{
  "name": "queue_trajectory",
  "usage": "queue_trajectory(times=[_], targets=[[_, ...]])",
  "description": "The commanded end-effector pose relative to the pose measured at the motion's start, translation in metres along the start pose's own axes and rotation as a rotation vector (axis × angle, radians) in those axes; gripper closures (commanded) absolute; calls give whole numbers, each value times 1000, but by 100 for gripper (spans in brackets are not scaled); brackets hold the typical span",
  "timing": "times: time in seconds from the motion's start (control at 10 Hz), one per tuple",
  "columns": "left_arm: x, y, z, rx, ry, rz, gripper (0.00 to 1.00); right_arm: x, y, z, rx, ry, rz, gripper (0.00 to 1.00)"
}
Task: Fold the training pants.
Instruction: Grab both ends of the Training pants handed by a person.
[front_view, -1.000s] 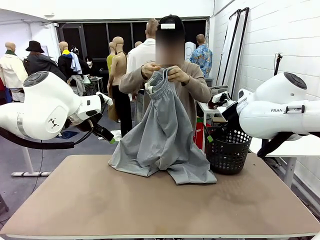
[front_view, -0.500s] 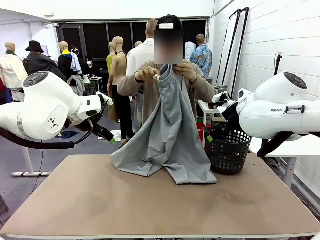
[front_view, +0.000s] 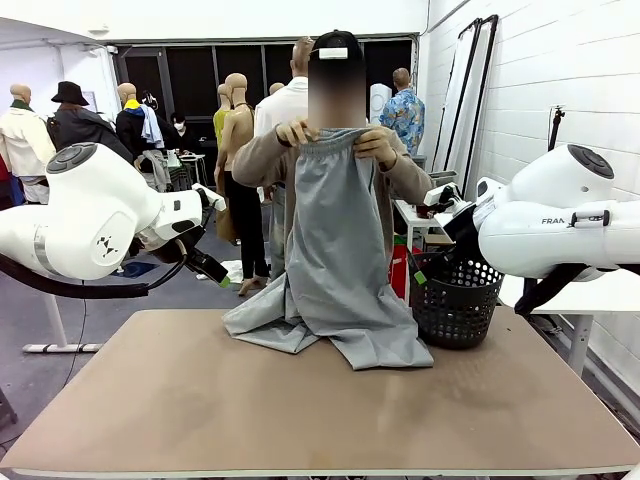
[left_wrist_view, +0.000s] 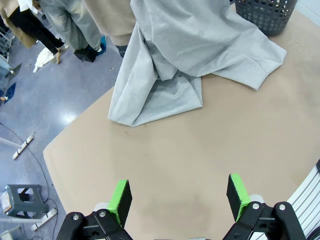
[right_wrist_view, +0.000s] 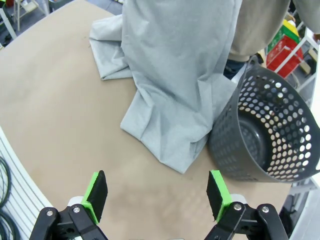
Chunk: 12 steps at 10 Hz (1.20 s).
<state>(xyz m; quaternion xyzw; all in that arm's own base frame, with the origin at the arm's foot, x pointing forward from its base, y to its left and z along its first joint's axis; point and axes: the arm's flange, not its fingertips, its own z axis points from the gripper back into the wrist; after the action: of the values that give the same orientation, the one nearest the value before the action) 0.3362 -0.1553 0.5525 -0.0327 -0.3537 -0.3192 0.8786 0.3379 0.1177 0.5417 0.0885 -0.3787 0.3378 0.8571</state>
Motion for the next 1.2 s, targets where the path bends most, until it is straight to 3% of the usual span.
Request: queue_trajectory(times=[0.0,1.1], targets=[[0,0,1,-3,-1,1,0,0,0,0,3,0,0,0],[0,0,1,-3,-1,1,0,0,0,0,3,0,0,0]])
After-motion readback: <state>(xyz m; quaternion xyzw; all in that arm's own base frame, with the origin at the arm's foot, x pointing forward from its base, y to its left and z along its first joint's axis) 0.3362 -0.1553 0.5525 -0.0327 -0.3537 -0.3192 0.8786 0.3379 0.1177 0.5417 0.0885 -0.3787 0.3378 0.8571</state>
